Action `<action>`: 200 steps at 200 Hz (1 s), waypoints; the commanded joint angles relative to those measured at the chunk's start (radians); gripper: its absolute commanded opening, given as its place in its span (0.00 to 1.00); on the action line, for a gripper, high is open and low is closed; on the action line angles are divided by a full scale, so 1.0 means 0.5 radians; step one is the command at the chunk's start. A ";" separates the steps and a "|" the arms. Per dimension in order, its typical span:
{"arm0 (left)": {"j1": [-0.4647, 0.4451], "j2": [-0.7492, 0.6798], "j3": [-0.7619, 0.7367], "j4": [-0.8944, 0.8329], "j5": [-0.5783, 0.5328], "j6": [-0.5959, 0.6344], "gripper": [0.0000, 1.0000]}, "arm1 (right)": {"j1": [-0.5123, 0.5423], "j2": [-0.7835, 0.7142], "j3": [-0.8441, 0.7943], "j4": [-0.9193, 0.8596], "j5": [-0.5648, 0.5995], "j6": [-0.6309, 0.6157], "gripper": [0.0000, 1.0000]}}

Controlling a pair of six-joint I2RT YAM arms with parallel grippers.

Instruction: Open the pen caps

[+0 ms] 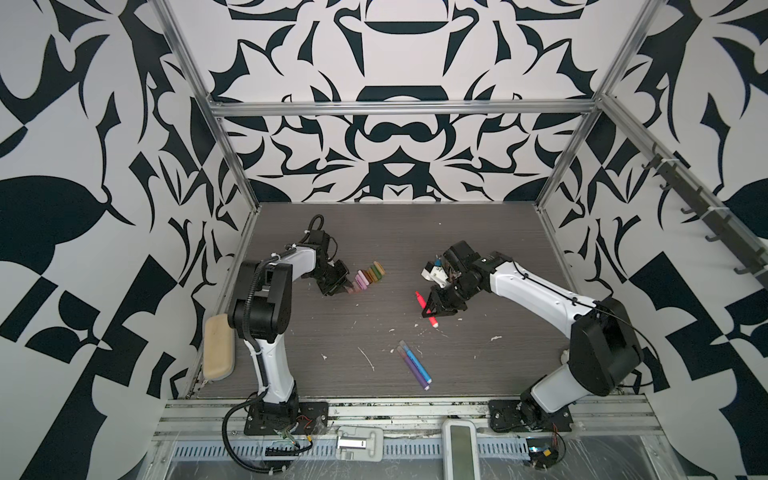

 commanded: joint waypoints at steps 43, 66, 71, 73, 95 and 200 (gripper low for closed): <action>0.005 0.055 0.032 0.019 -0.015 -0.041 0.24 | -0.014 -0.009 0.091 -0.087 0.007 -0.064 0.00; 0.005 0.051 0.032 0.019 -0.010 -0.054 0.31 | -0.016 -0.007 0.094 -0.090 -0.001 -0.064 0.00; 0.005 0.048 0.032 0.020 -0.011 -0.056 0.32 | -0.014 -0.008 0.095 -0.089 -0.001 -0.064 0.00; 0.005 0.048 0.032 0.021 -0.011 -0.057 0.32 | -0.015 -0.008 0.092 -0.090 -0.001 -0.065 0.00; 0.002 0.041 0.029 0.022 -0.011 -0.060 0.34 | -0.015 -0.005 0.094 -0.090 -0.004 -0.066 0.00; -0.016 0.018 -0.011 0.060 0.020 -0.078 0.33 | -0.015 0.022 0.124 -0.114 -0.010 -0.091 0.00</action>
